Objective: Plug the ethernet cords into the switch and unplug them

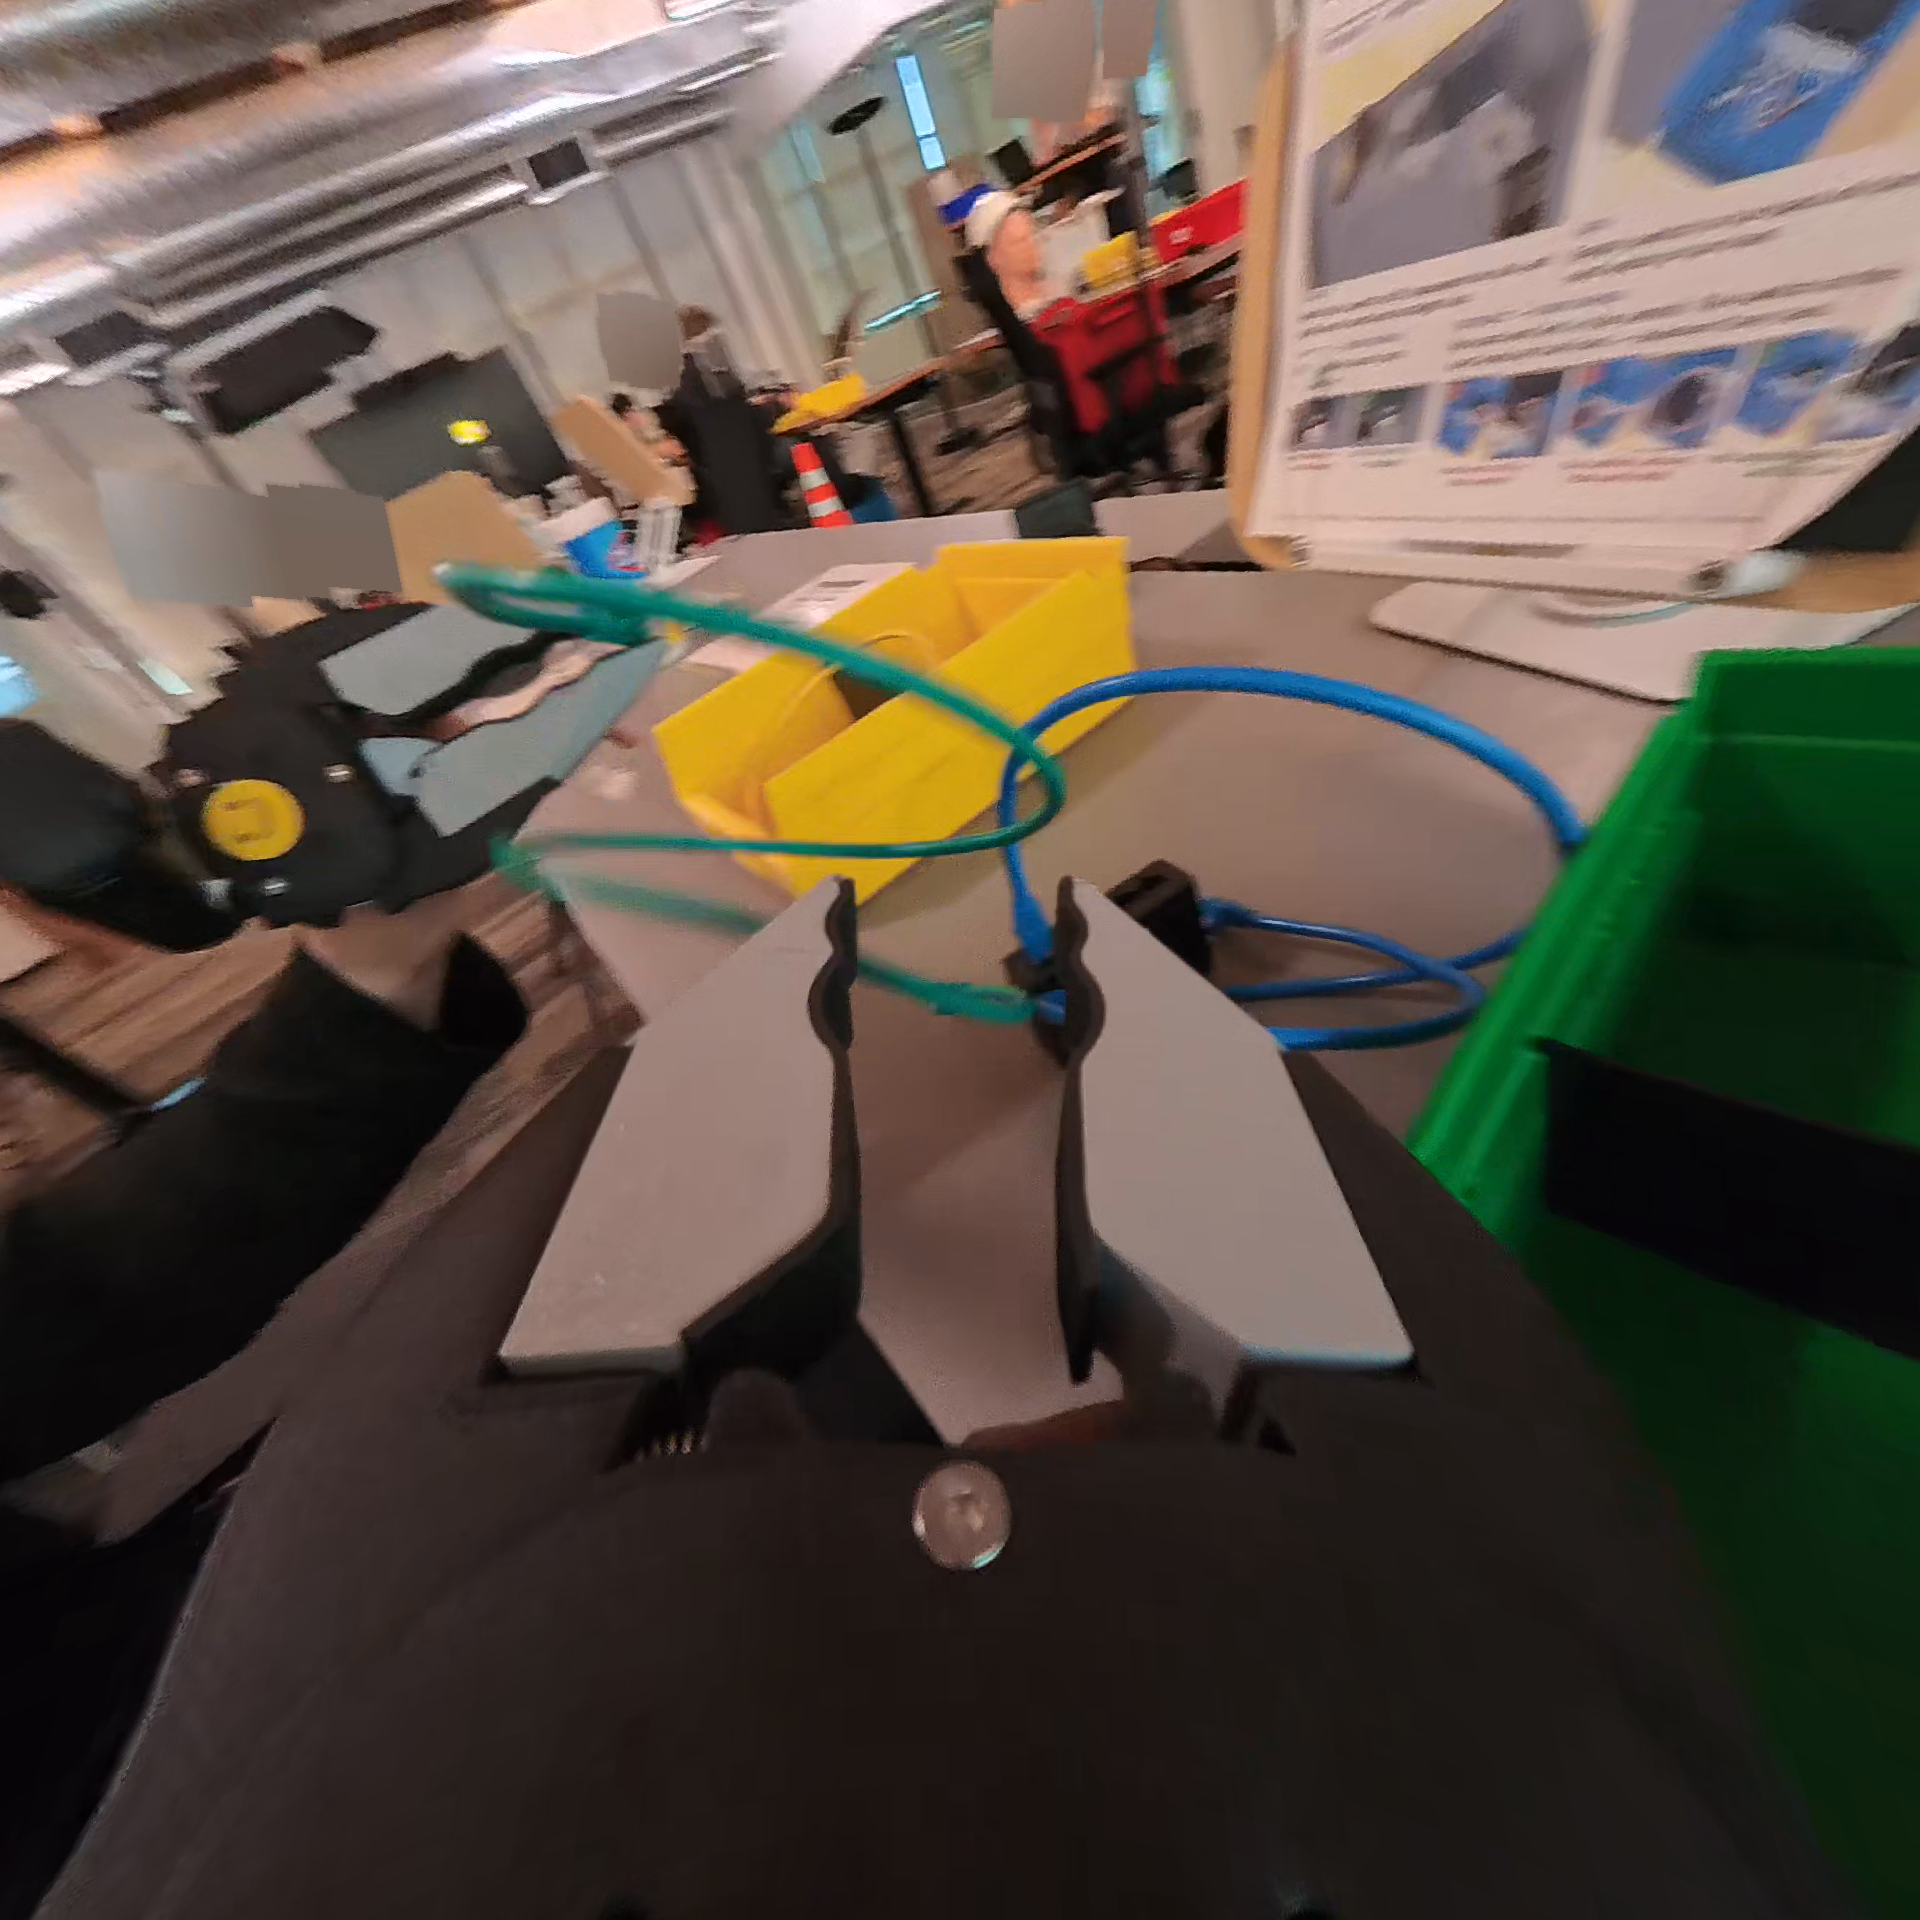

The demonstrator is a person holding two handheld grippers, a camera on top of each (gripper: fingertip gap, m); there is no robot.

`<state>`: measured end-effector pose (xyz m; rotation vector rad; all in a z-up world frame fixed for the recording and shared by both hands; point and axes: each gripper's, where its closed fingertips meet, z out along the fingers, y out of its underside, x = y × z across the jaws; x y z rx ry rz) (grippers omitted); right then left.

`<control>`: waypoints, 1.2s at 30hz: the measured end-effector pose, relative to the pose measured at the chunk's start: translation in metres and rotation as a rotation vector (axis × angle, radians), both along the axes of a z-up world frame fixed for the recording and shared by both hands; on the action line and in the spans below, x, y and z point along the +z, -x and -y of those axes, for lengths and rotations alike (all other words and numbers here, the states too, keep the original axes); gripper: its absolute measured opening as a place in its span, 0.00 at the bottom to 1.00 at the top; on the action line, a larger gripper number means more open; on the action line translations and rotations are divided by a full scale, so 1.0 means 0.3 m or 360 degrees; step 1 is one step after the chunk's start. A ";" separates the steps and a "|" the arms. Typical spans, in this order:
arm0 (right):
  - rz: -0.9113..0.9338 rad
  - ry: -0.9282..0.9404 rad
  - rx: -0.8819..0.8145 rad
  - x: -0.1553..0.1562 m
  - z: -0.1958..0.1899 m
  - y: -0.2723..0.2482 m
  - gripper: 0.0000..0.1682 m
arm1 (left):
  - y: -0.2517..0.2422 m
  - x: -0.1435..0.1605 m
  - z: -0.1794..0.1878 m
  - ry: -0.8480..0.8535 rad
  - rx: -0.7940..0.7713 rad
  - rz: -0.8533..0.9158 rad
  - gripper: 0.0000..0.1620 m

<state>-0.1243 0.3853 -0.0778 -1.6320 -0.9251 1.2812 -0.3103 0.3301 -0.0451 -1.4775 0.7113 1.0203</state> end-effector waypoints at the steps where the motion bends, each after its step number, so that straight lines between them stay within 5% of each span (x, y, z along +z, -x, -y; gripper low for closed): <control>1: 0.0023 -0.0044 -0.0075 0.006 -0.017 -0.016 0.23 | -0.007 0.012 -0.003 -0.0021 0.0001 -0.0024 0.06; 5: 0.0045 -0.0204 -0.0130 0.079 0.029 -0.053 0.25 | -0.040 0.065 -0.010 -0.0146 0.0031 -0.0200 0.07; 8: -0.0125 -0.0243 0.0175 0.159 0.196 -0.003 0.18 | -0.086 0.078 -0.036 -0.0196 0.0022 -0.0278 0.07; 12: -0.0219 -0.0074 0.0518 0.141 0.338 0.117 0.19 | -0.138 0.068 -0.081 -0.0219 0.0016 -0.0274 0.07; 20: -0.0726 0.0353 0.0304 0.154 0.215 0.175 0.22 | -0.260 -0.003 -0.077 -0.0255 -0.0094 -0.0277 0.06; 30: -0.0664 0.0557 0.0194 0.046 0.137 0.221 0.27 | -0.339 -0.071 -0.078 -0.0242 -0.0178 -0.0391 0.06; 34: -0.0710 0.0648 0.0207 0.031 0.125 0.221 0.18 | -0.372 -0.108 -0.071 -0.0223 -0.0210 -0.0471 0.06; 36: -0.0750 0.0684 0.0240 0.035 0.133 0.218 0.02 | -0.377 -0.129 -0.074 -0.0214 -0.0206 -0.0489 0.06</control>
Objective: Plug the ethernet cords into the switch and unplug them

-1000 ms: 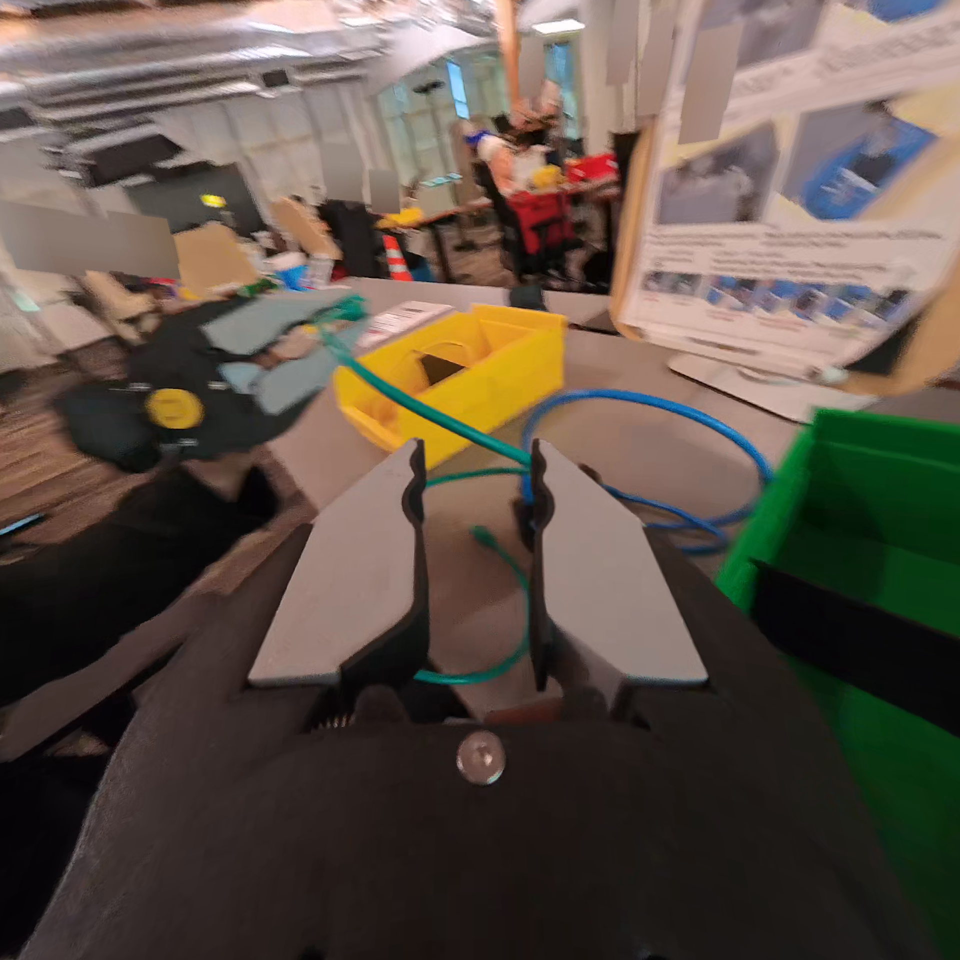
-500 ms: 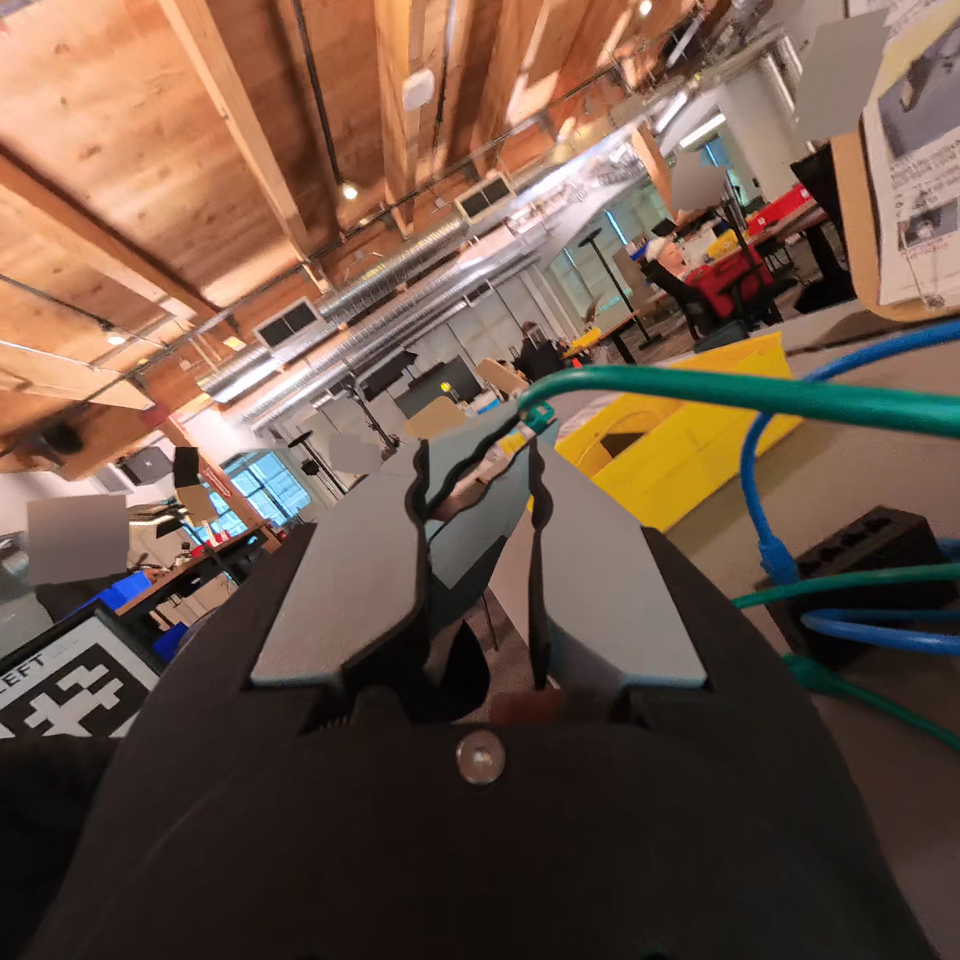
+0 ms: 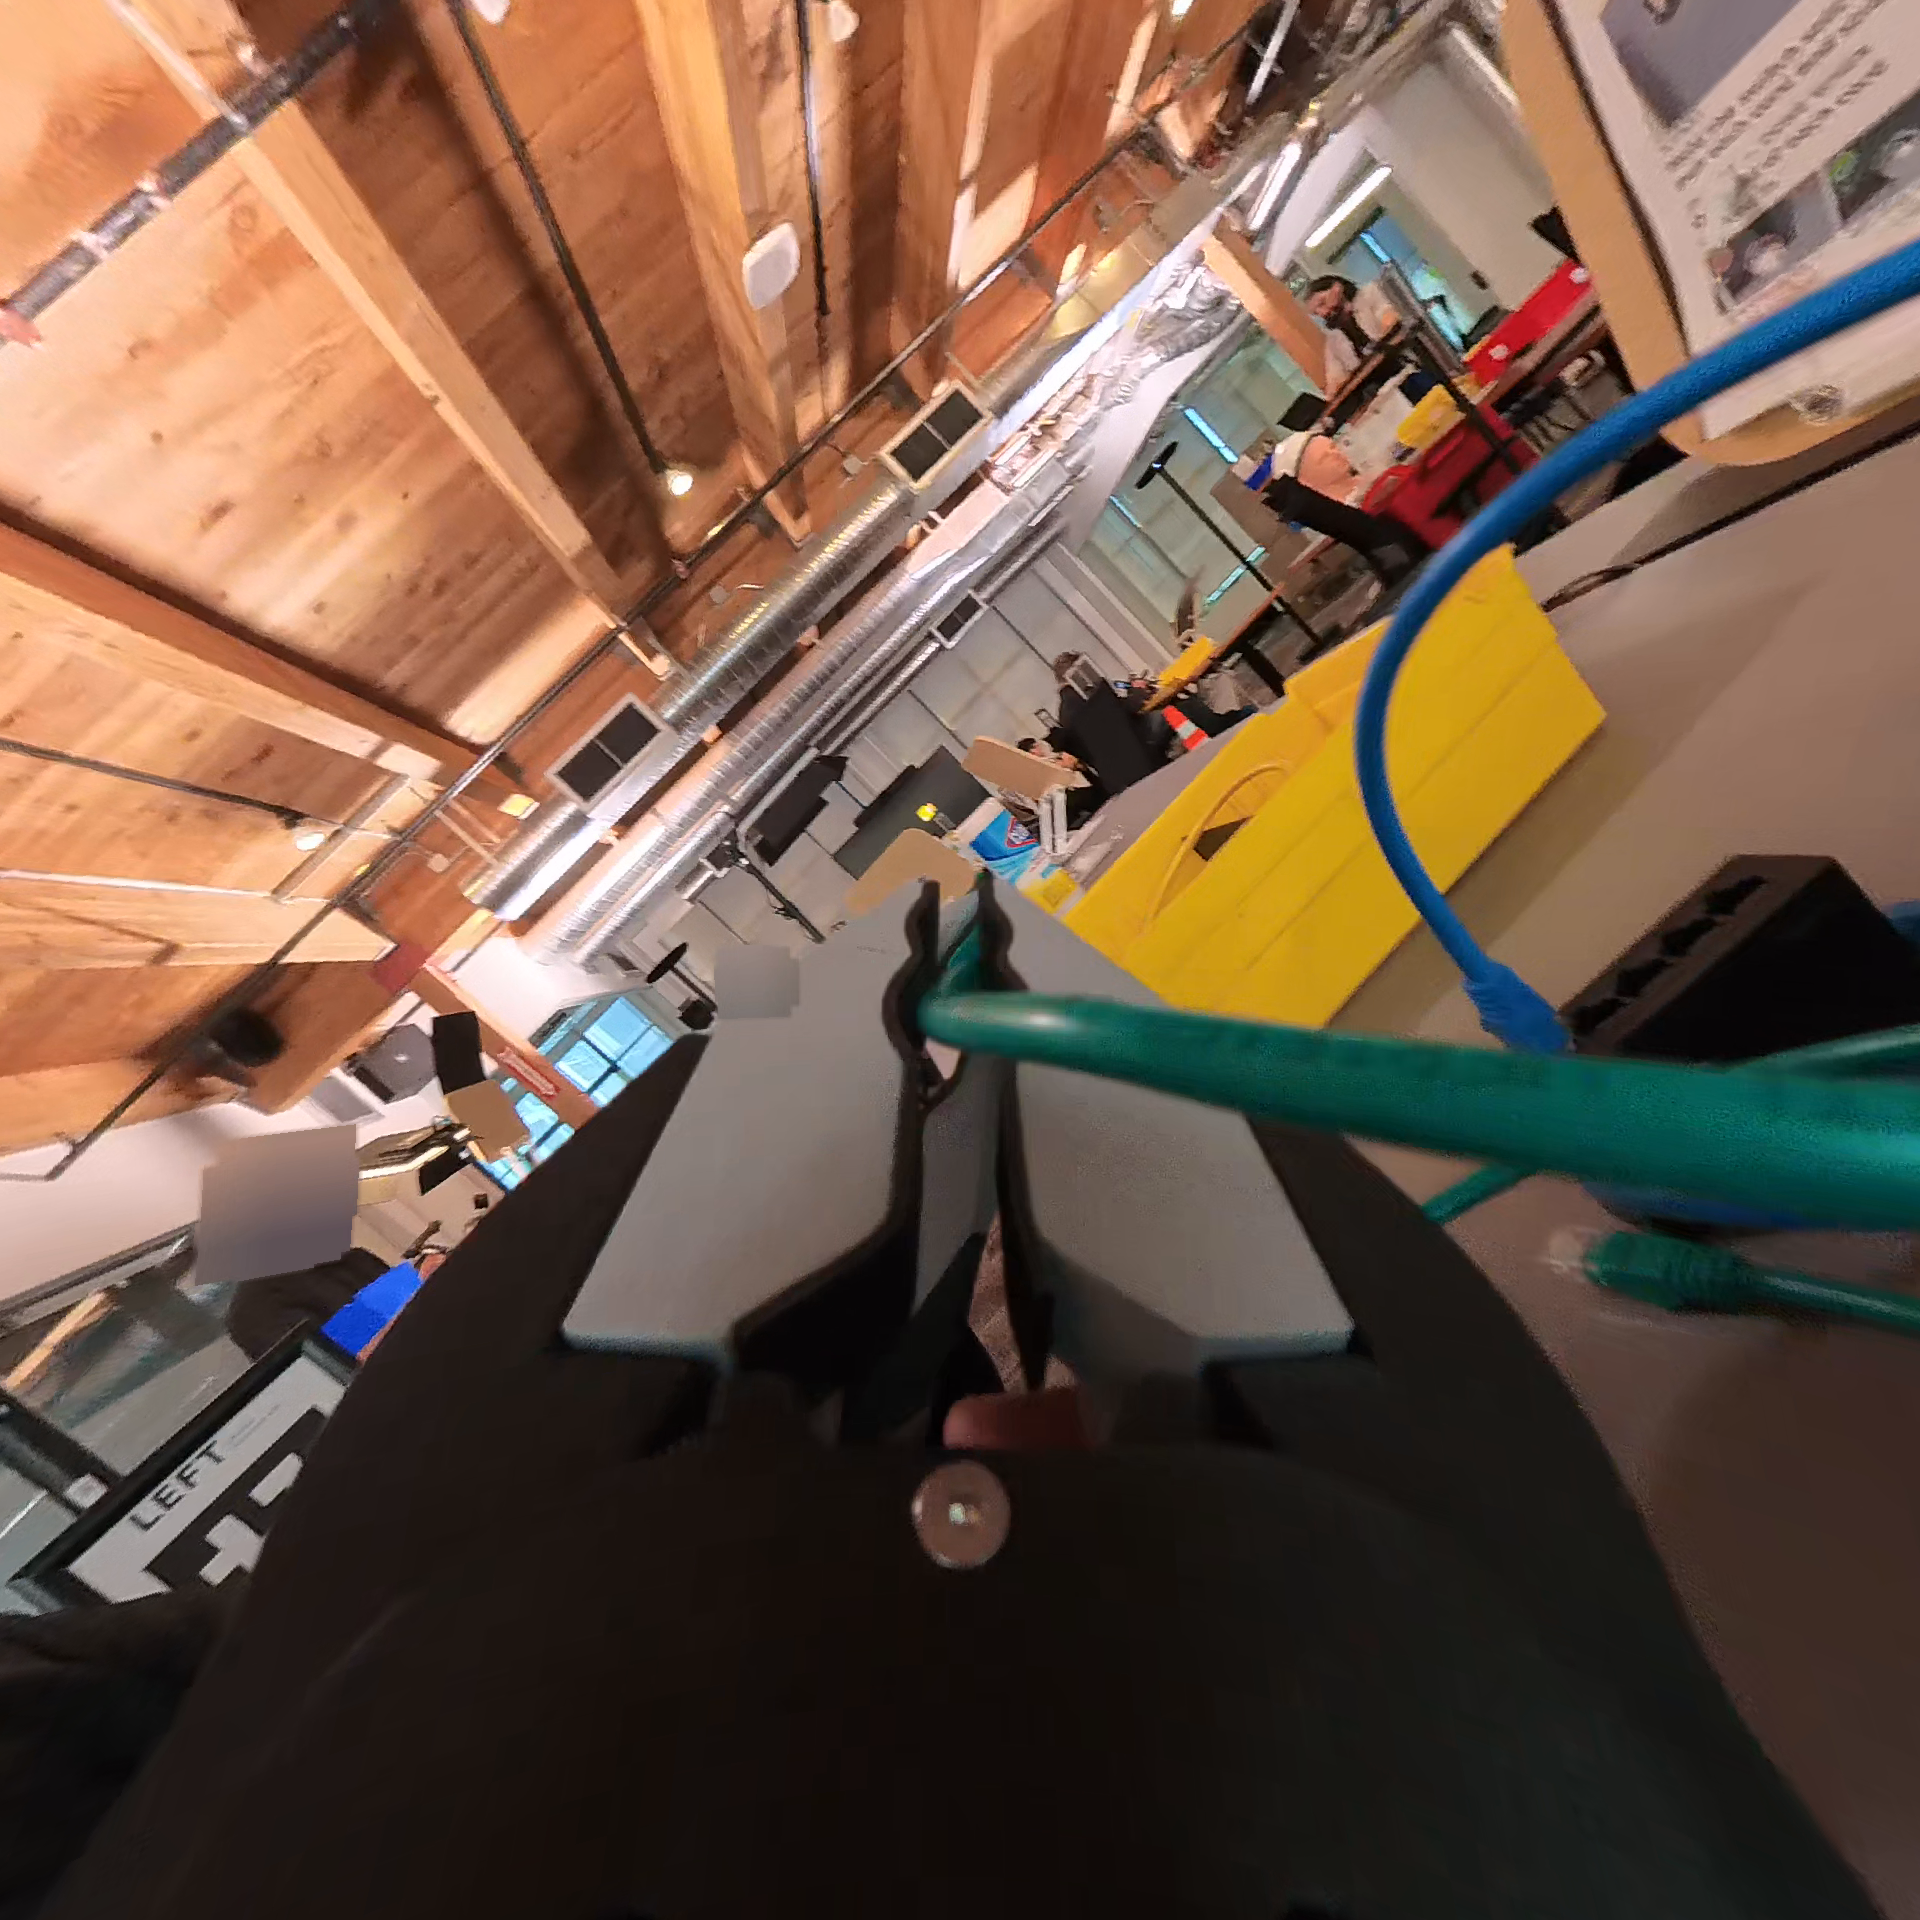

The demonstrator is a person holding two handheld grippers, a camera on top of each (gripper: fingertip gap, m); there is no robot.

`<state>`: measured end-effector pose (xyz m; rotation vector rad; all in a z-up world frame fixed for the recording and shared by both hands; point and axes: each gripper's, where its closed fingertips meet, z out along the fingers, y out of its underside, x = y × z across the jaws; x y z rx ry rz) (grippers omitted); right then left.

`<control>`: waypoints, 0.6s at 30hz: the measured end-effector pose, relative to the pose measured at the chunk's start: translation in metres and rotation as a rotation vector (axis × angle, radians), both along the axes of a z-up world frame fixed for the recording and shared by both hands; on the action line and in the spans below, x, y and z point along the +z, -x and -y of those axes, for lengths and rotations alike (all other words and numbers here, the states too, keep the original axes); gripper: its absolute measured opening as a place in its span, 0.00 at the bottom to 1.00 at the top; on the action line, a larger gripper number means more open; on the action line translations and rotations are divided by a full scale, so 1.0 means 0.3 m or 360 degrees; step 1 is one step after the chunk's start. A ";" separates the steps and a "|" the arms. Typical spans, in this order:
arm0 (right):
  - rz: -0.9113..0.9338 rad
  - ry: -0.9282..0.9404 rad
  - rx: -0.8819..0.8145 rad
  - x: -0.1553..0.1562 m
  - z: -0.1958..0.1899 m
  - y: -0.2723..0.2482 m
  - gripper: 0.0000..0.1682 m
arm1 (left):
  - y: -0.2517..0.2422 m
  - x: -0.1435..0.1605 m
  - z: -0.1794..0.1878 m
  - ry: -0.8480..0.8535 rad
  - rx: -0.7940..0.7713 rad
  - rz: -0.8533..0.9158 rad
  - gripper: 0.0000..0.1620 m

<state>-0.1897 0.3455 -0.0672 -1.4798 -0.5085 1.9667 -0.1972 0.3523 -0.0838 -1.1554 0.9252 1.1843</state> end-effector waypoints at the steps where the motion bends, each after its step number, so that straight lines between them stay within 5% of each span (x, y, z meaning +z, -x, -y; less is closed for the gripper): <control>1: 0.0029 -0.0001 -0.0012 -0.010 -0.003 0.003 0.01 | 0.002 -0.009 -0.003 0.0007 0.0003 0.0008 0.06; 6: 0.0165 -0.0149 -0.0052 -0.039 -0.010 0.009 0.00 | -0.001 -0.050 -0.003 0.0204 -0.0090 0.0314 0.06; 14: 0.0103 -0.0441 0.0070 0.012 0.045 -0.002 0.00 | -0.007 -0.066 0.113 0.1029 -0.0573 0.1420 0.10; 18: 0.0033 -0.0627 0.0191 0.054 0.101 -0.025 0.00 | -0.032 -0.079 0.191 0.1513 -0.0925 0.1879 0.22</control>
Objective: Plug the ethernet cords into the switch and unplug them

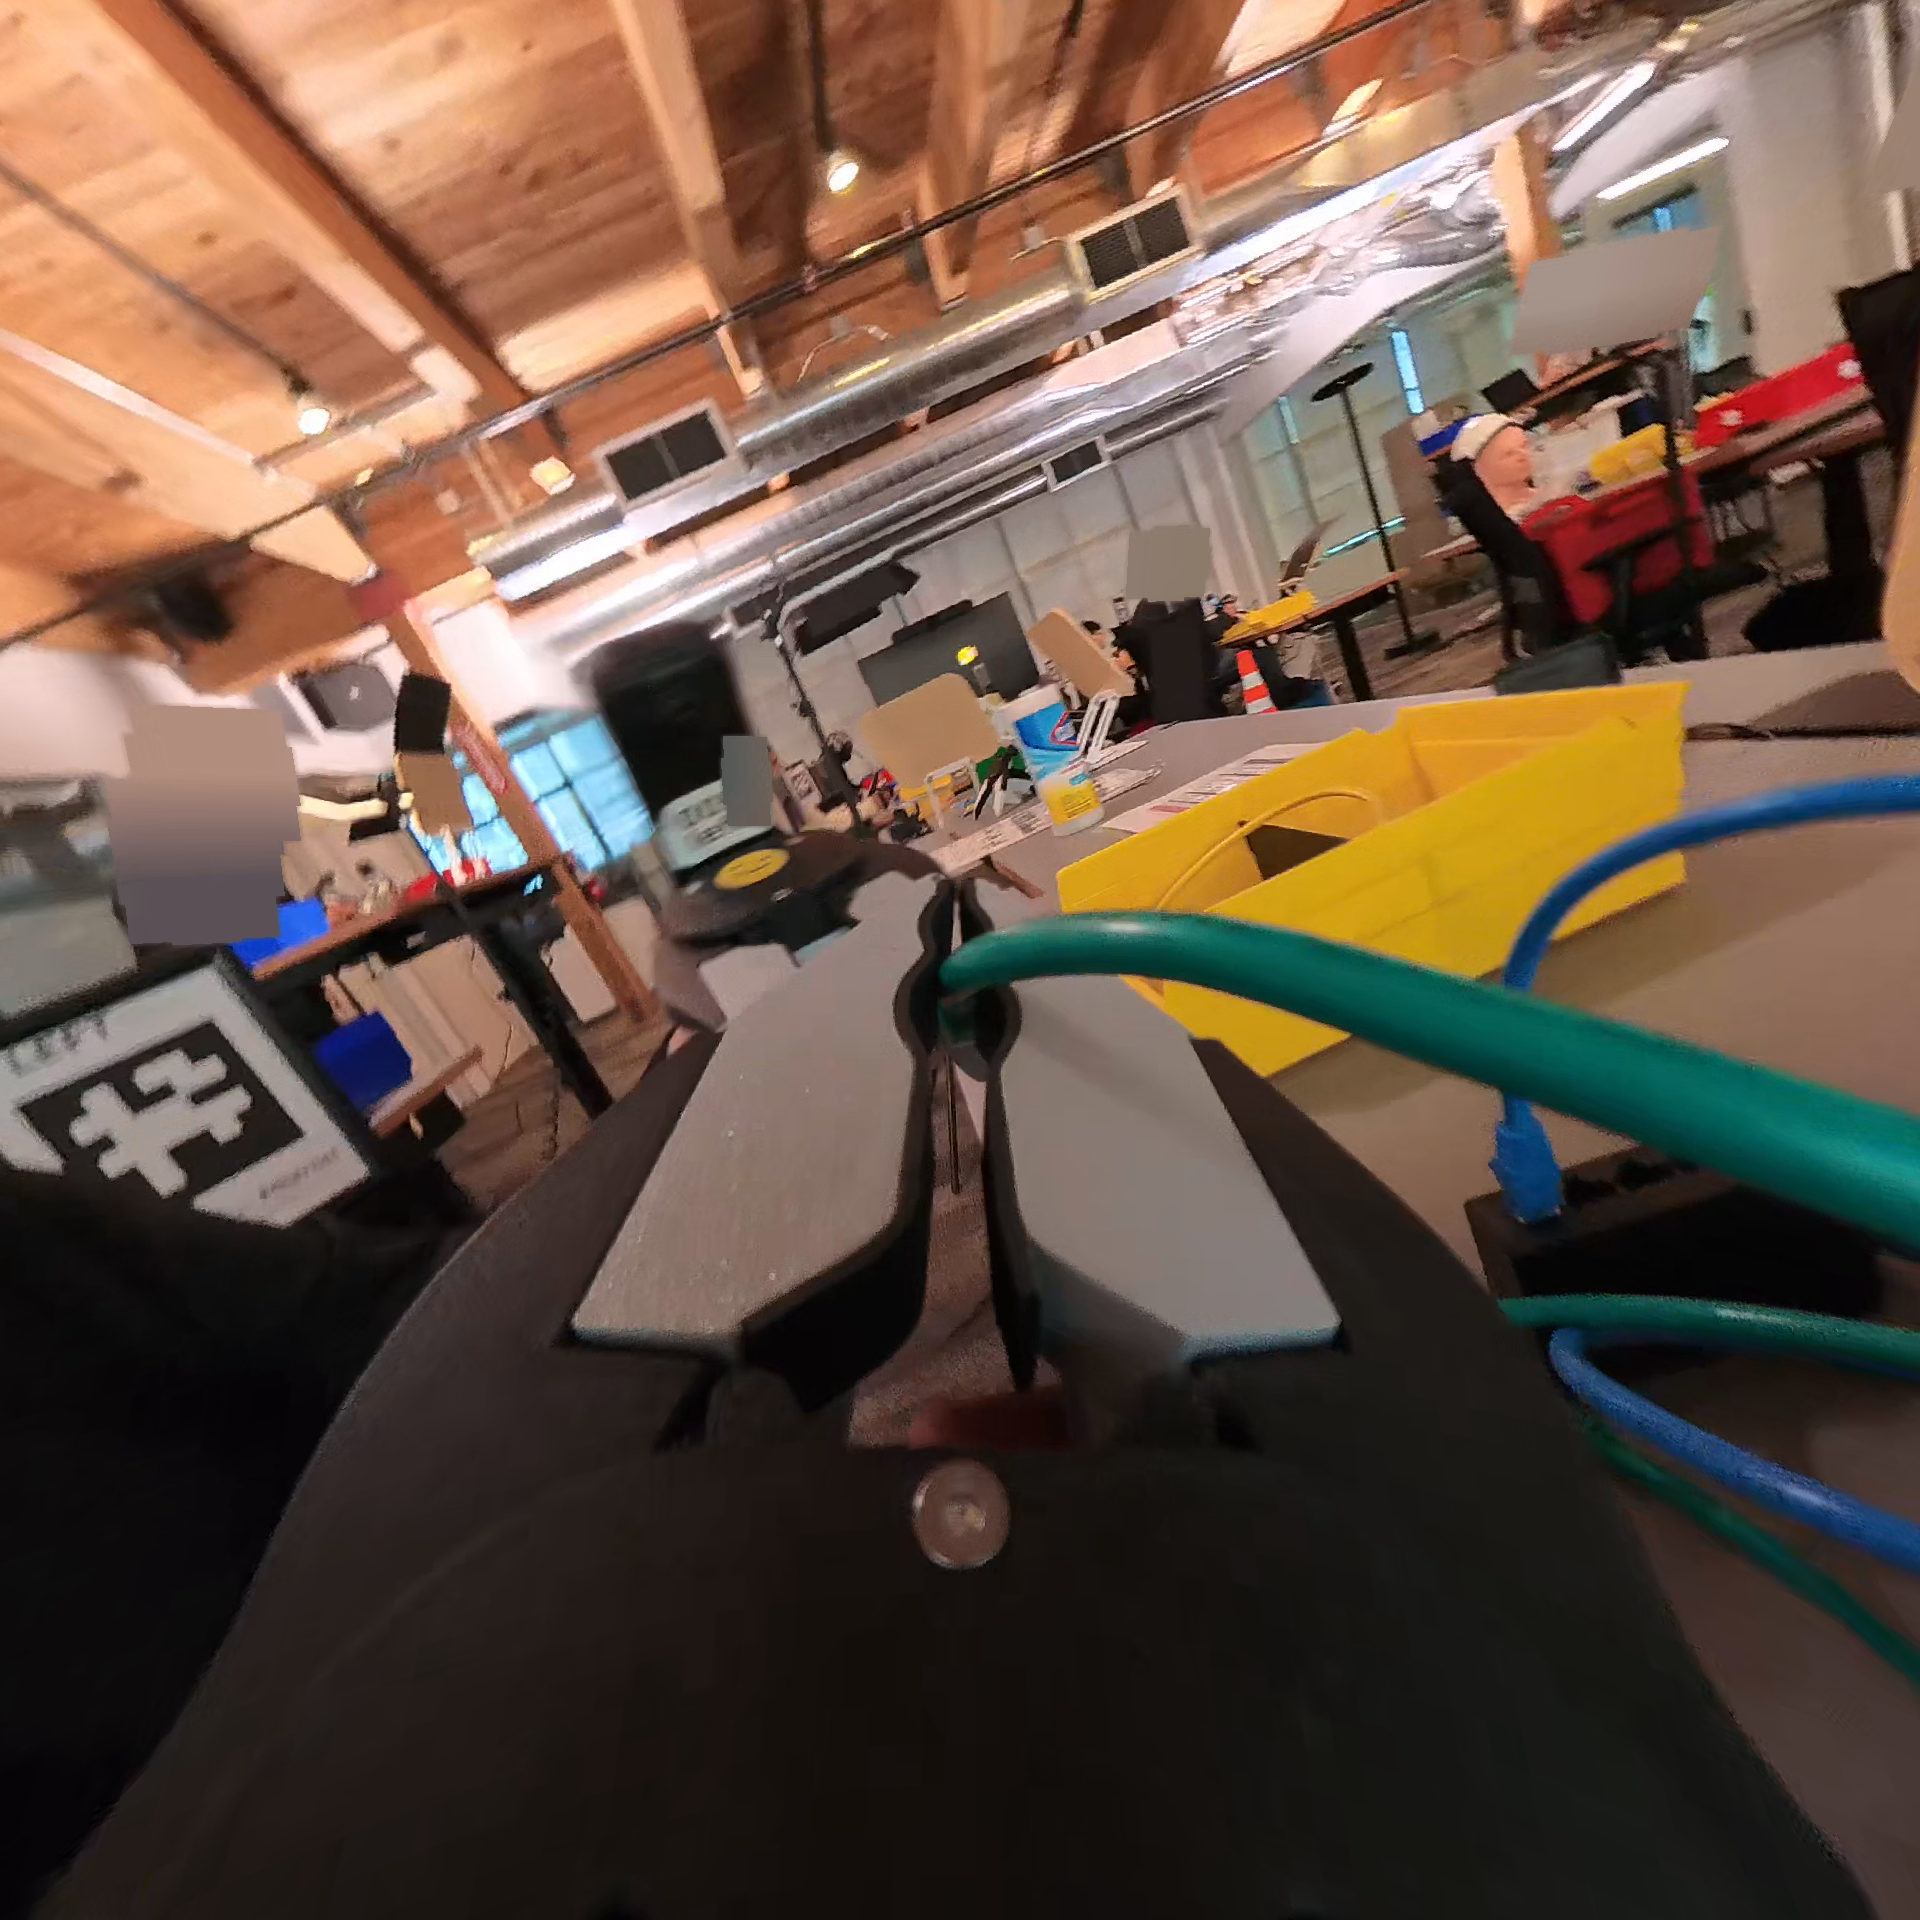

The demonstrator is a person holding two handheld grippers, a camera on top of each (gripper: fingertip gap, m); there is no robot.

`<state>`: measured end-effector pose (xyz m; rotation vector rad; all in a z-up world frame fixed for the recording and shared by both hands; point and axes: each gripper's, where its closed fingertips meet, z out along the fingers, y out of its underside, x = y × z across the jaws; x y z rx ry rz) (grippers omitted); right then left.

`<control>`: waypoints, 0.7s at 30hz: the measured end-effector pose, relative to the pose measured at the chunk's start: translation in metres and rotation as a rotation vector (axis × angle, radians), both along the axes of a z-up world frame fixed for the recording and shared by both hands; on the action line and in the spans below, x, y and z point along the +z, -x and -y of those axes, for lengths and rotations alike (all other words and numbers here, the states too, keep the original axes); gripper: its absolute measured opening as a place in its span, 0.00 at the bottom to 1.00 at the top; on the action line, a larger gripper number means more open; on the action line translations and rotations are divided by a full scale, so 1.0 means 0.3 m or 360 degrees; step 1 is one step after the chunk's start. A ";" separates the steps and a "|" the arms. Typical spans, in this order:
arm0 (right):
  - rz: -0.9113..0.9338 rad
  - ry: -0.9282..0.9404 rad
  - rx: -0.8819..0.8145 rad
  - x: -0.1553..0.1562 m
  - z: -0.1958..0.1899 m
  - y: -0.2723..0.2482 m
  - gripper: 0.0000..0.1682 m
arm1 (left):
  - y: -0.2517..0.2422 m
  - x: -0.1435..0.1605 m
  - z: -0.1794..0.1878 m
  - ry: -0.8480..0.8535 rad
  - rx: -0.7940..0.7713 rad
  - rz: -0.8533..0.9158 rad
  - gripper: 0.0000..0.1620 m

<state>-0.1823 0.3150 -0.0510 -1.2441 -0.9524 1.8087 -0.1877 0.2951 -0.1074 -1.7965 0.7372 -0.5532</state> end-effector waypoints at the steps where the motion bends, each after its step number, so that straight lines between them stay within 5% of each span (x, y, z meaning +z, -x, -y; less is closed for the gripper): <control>1: -0.0002 -0.0064 0.0038 0.007 0.019 -0.007 0.00 | -0.019 0.012 0.026 0.0095 -0.0122 0.0172 0.26; 4: -0.0044 -0.0256 0.0178 0.031 0.087 -0.034 0.00 | -0.081 0.073 0.125 0.0321 -0.0557 0.0671 0.30; 6: -0.0015 -0.0383 0.0251 0.025 0.127 -0.045 0.00 | -0.089 0.073 0.124 0.0396 -0.0607 0.0784 0.28; 16: 0.0045 -0.0681 0.0358 -0.013 0.193 -0.071 0.00 | -0.180 0.069 0.152 0.0490 -0.0790 0.0849 0.21; 18: 0.0052 -0.0689 0.0378 -0.014 0.198 -0.076 0.00 | -0.181 0.052 0.136 0.0459 -0.0739 0.0778 0.08; 21: 0.0050 -0.0692 0.0414 -0.018 0.203 -0.085 0.00 | -0.186 0.048 0.135 0.0380 -0.0727 0.0693 0.06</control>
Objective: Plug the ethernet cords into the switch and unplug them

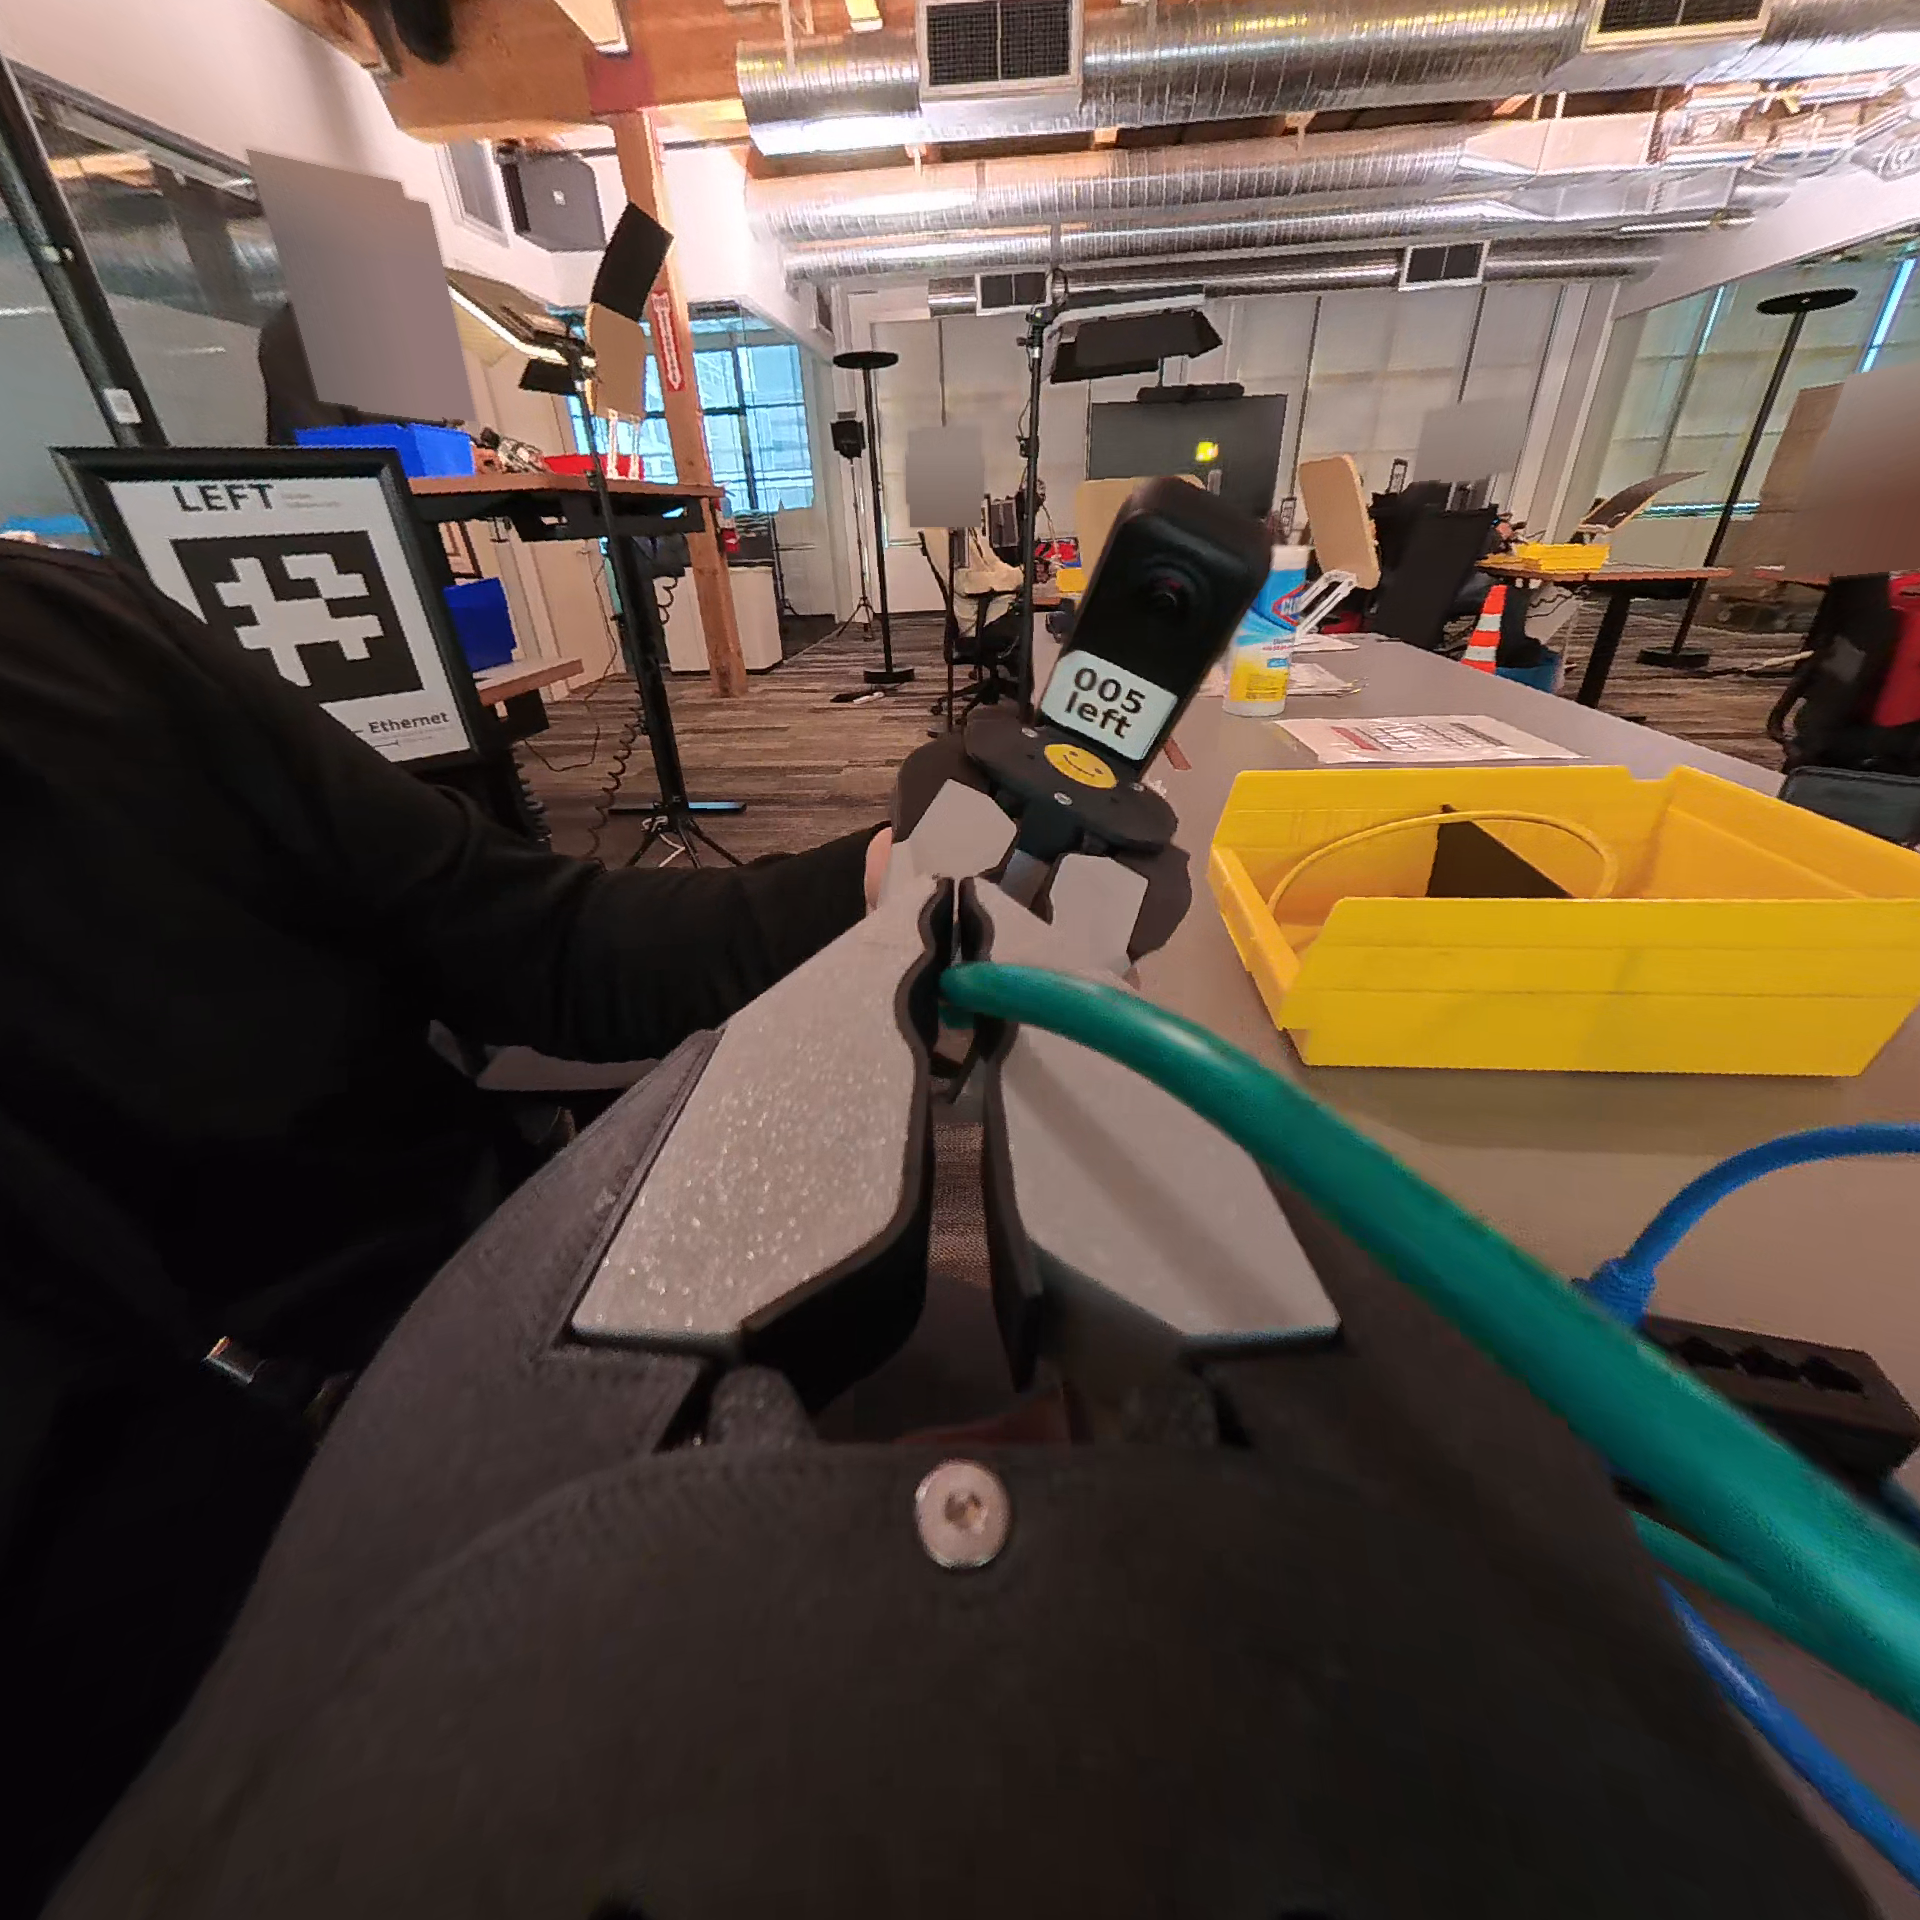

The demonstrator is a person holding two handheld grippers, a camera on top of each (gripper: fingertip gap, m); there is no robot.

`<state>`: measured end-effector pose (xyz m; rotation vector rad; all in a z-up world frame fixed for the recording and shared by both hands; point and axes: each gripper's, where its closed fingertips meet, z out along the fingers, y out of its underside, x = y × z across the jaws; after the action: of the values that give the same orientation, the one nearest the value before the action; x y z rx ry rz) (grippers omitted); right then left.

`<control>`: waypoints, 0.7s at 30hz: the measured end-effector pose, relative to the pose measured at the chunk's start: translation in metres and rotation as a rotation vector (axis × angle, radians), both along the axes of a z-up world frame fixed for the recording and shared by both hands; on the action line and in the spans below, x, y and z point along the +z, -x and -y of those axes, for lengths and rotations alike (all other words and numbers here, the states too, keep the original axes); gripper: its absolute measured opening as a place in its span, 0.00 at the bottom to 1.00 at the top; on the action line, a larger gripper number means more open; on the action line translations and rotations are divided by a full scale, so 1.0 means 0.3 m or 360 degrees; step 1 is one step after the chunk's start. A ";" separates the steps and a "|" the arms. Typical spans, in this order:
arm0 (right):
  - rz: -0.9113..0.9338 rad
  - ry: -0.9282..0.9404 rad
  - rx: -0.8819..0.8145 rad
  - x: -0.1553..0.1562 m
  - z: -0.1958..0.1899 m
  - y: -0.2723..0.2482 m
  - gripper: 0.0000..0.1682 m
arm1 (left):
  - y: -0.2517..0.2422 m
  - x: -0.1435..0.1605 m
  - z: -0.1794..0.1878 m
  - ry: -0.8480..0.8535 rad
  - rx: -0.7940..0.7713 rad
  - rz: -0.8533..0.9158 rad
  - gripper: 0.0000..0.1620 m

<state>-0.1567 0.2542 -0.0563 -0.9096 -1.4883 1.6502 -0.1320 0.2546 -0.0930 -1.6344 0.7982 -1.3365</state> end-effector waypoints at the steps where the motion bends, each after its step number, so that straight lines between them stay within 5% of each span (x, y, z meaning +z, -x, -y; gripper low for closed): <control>1: 0.0012 0.0005 -0.0006 -0.003 -0.006 -0.001 0.00 | 0.001 -0.004 -0.008 -0.0050 0.0041 -0.0048 0.06; 9: 0.0141 0.0194 -0.0195 -0.032 -0.107 0.021 0.02 | 0.065 -0.010 -0.134 -0.1004 0.0736 -0.0984 0.06; 15: 0.0191 0.0209 -0.0138 -0.048 -0.093 0.011 0.04 | 0.079 0.005 -0.141 -0.1709 0.0940 -0.1447 0.06; 21: 0.0228 0.0155 -0.0139 -0.070 -0.090 0.008 0.05 | 0.072 -0.007 -0.136 -0.1829 0.0928 -0.1535 0.06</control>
<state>-0.1592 0.2812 -0.0772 -1.1516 -1.4506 1.6344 -0.1536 0.2955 -0.0953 -1.2526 1.1677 0.4290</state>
